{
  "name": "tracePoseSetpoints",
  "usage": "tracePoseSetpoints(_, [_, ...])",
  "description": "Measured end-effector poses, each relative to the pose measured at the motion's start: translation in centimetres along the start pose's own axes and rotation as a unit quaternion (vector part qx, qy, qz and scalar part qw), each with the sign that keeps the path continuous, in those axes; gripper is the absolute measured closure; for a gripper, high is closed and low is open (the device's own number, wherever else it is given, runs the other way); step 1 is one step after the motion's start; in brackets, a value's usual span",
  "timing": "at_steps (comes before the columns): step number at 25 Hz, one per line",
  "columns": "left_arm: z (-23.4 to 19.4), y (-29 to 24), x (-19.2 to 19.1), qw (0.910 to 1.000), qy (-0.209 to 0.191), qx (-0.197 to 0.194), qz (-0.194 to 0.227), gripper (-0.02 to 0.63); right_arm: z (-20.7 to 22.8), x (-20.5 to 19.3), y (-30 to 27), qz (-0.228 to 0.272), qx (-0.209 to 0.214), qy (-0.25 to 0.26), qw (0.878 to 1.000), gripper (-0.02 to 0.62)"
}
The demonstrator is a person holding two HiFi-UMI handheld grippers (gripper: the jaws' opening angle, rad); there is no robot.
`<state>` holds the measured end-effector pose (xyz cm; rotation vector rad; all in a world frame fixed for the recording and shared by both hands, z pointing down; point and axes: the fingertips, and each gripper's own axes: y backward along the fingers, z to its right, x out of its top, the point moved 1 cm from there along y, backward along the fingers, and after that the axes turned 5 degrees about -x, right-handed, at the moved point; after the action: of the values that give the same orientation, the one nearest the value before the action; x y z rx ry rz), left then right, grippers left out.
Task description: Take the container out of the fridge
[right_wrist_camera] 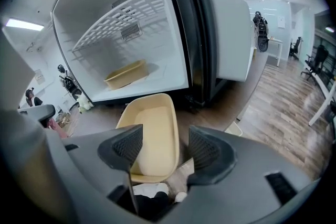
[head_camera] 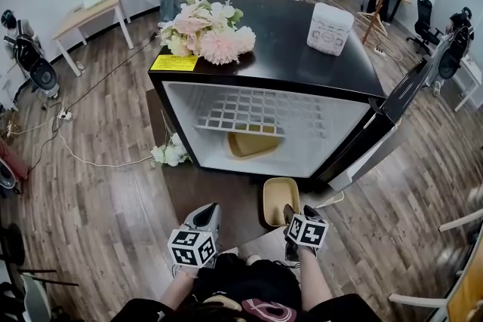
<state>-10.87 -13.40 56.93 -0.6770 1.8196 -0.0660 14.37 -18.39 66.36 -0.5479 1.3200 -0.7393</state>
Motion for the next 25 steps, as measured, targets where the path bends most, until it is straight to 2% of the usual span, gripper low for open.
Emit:
tracePoseSetpoints(5, [-0.5, -1.6, 1.1, 0.9999, 0.002, -0.001, -0.01, 0.597, -0.6, 1.8, 1.7, 0.027, 0.005, 0.014, 1.0, 0.307])
tracePoseSetpoints(12, [-1.0, -4.0, 3.5, 1.0, 0.0, 0.004, -0.005, 0.597, -3.0, 6.0, 5.5, 0.099, 0.03, 0.048, 0.993, 0.308])
tracePoseSetpoints(19, [-1.1, -6.4, 5.0, 1.0, -0.006, -0.007, -0.003, 0.595, -4.8, 8.5, 8.8, 0.149, 0.062, 0.028, 0.986, 0.327])
tracePoseSetpoints(21, [-1.3, -7.0, 5.8, 0.9999, -0.01, -0.007, 0.007, 0.546, -5.4, 8.8, 9.3, 0.157, 0.075, 0.025, 0.984, 0.364])
tracePoseSetpoints(23, [-1.4, -7.9, 6.2, 0.9999, -0.01, -0.012, 0.005, 0.471, -5.7, 8.9, 9.6, 0.161, 0.077, 0.03, 0.984, 0.367])
tracePoseSetpoints(25, [-1.4, -8.8, 6.3, 0.9999, -0.005, -0.014, 0.001, 0.457, -5.8, 8.8, 10.0, 0.162, 0.075, 0.04, 0.983, 0.368])
